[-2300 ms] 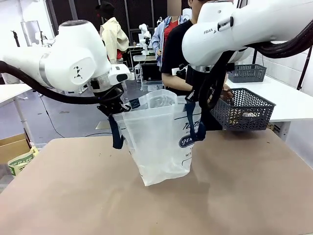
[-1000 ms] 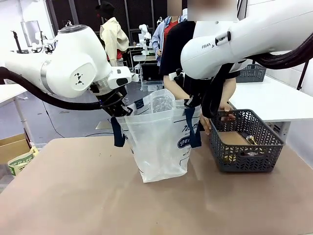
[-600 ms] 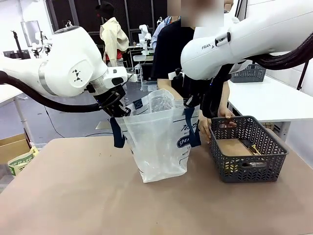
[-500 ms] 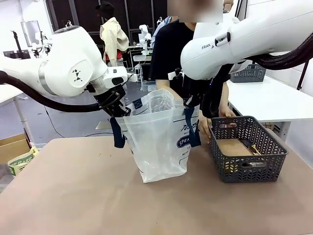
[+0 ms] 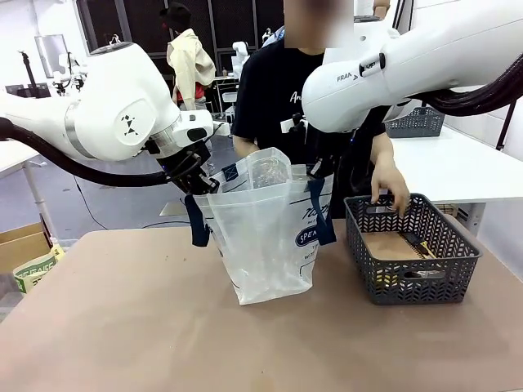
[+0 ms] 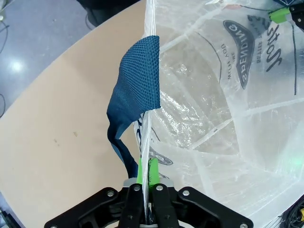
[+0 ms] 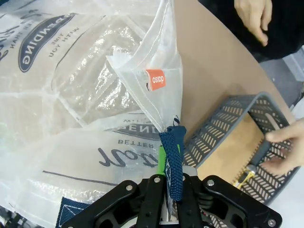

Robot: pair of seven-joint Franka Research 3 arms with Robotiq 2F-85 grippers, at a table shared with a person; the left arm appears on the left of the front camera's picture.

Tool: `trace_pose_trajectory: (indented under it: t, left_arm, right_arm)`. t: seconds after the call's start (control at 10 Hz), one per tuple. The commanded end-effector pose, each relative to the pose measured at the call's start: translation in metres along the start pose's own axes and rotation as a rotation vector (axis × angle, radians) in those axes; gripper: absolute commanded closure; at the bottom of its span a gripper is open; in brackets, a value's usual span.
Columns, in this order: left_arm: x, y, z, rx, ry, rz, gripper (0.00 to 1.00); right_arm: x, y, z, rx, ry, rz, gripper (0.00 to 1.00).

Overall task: Transfer purchased items from the store into the shopping bag.
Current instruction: Move the Reusable shopping bag to the right side of the table.

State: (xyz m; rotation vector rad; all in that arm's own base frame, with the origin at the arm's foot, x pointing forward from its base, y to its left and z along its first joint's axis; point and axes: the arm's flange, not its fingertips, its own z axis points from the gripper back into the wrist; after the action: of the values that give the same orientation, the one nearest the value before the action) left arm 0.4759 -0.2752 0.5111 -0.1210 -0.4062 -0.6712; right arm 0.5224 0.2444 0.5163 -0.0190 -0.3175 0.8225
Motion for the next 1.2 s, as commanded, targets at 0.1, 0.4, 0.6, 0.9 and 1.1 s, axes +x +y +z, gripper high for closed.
trace_pose_trajectory:
  t: [0.1,0.4,0.6,0.9,1.1]
  left_arm:
    - [-0.0006,-0.0002,-0.0007,-0.002,-0.003,0.006,1.0]
    - [-0.0006,-0.0002,-0.0007,-0.002,-0.003,0.006,1.0]
    - [-0.0006,-0.0002,-0.0007,-0.002,-0.003,0.006,1.0]
    - [-0.0006,-0.0002,-0.0007,-0.002,-0.003,0.006,1.0]
    - [-0.0006,-0.0002,-0.0007,-0.002,-0.003,0.006,1.0]
  right_arm:
    - [-0.0009,-0.0003,-0.0012,0.0,0.005,-0.005,1.0]
    - [-0.0009,-0.0003,-0.0012,0.0,0.005,-0.005,1.0]
    - [-0.0009,-0.0003,-0.0012,0.0,0.005,-0.005,1.0]
    - [-0.0009,-0.0003,-0.0012,0.0,0.005,-0.005,1.0]
    - [-0.0009,-0.0003,-0.0012,0.0,0.005,-0.005,1.0]
